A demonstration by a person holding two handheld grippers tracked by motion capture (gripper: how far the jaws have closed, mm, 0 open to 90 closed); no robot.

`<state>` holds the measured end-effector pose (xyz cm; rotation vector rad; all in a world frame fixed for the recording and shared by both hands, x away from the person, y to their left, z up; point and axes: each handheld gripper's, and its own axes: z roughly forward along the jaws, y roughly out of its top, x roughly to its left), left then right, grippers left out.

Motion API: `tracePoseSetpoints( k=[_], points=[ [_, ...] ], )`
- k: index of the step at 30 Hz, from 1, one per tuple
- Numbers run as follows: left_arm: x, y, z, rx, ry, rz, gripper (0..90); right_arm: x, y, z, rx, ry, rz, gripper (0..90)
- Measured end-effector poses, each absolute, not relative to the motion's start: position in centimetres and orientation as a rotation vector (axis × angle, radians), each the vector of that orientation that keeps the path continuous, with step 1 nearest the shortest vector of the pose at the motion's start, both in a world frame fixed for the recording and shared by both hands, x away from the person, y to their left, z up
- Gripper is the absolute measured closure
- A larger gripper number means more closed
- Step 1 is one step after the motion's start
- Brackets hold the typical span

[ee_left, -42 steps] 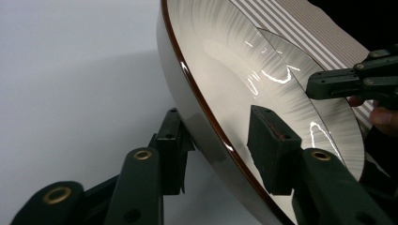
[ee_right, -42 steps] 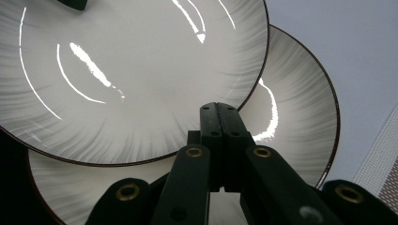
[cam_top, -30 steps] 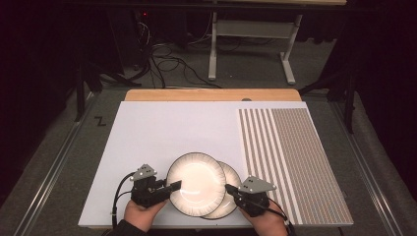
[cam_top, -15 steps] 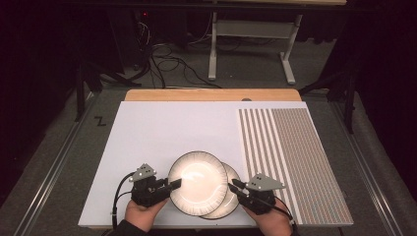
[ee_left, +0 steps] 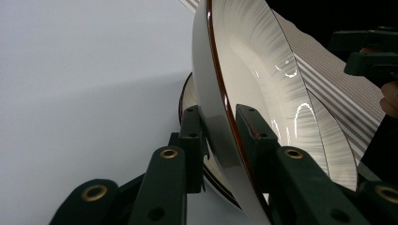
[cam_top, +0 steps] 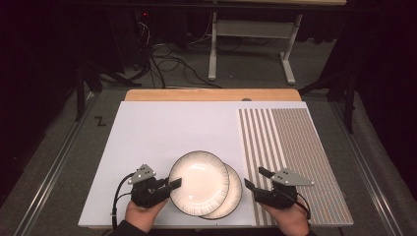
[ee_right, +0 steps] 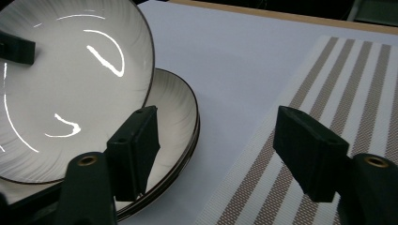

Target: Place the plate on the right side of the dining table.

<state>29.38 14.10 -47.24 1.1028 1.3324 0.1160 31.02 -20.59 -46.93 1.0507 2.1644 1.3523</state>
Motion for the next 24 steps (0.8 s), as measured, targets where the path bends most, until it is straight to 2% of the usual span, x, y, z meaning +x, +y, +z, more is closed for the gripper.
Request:
tracePoseSetpoints(
  k=[11,24],
  points=[
    [29.0,13.7,-47.0,1.106,1.294,0.155,74.0,29.8,-22.5,-45.6,1.039,2.104,1.327,1.2],
    [29.0,13.5,-46.9,1.110,1.279,0.160,75.0,28.4,-26.0,-45.4,1.062,2.037,1.301,0.3]
  ],
)
